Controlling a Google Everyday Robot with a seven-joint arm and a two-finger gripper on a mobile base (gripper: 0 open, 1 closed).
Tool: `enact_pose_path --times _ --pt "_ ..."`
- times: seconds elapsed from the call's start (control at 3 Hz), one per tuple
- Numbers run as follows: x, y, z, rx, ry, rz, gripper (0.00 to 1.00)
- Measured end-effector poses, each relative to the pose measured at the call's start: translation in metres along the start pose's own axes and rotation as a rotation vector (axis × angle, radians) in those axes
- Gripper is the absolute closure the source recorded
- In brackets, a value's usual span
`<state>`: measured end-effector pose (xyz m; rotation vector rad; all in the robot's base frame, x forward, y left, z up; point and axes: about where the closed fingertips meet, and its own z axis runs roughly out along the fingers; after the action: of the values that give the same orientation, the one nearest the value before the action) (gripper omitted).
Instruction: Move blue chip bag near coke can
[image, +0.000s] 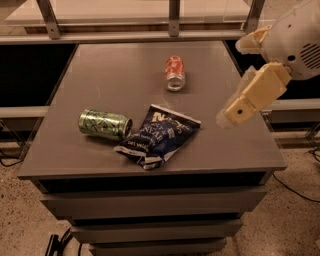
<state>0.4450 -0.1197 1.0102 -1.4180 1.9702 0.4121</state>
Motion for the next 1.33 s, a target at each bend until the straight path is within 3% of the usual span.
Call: enact_pose_path --times 0.67,1.33 --pt "0.013 0.000 0.029 0.038 -0.055 0.017 0.00" --pt "0.033 -0.003 0.098 0.022 -0.125 0.025 0.00"
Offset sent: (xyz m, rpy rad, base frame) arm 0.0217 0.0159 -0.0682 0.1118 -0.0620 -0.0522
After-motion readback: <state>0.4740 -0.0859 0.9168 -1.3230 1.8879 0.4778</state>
